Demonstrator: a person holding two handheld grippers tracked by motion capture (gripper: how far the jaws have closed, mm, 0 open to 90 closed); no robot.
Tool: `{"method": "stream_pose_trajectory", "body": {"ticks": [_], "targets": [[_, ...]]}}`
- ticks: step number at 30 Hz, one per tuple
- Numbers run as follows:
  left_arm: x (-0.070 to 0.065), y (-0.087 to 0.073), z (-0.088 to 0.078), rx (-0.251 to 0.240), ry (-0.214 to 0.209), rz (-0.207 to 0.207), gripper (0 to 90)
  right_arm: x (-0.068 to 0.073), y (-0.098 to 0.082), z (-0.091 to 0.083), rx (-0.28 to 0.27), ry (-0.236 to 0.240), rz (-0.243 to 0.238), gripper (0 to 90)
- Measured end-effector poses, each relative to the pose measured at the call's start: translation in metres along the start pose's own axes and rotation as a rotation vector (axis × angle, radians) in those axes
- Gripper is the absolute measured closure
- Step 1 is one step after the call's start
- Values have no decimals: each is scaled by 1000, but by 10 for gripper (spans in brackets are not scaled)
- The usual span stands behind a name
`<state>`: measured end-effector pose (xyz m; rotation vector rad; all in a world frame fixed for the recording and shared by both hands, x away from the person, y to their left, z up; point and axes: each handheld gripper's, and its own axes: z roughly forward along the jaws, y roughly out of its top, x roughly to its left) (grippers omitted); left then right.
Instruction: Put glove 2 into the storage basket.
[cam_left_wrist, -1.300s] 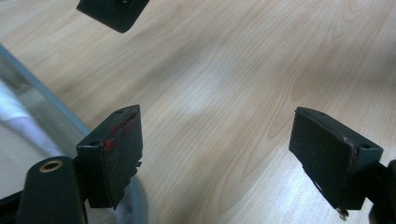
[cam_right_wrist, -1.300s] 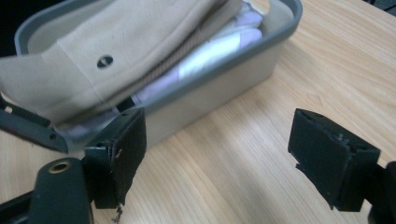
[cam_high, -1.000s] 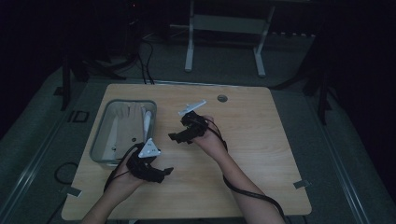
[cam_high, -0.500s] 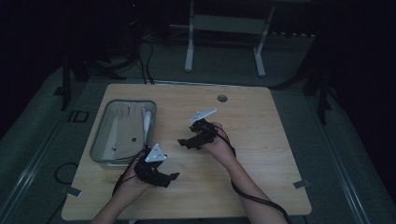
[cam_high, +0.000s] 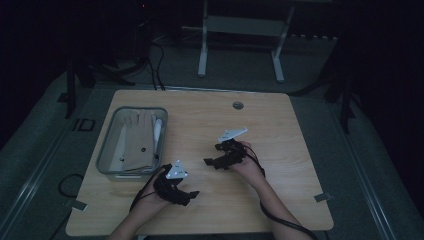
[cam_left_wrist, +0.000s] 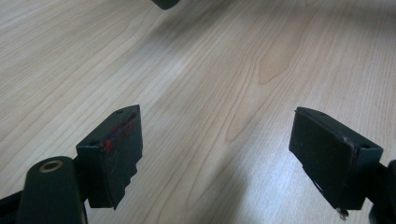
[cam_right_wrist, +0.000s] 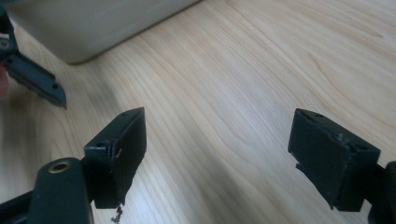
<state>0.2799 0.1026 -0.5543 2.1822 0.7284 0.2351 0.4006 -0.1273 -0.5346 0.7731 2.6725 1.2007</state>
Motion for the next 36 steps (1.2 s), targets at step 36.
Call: {"method": "stream_pose_trajectory", "body": {"ticks": [36], "targets": [[-11, -11, 18, -18, -55, 25, 178, -11, -69, -26, -11, -74, -3, 181]]}}
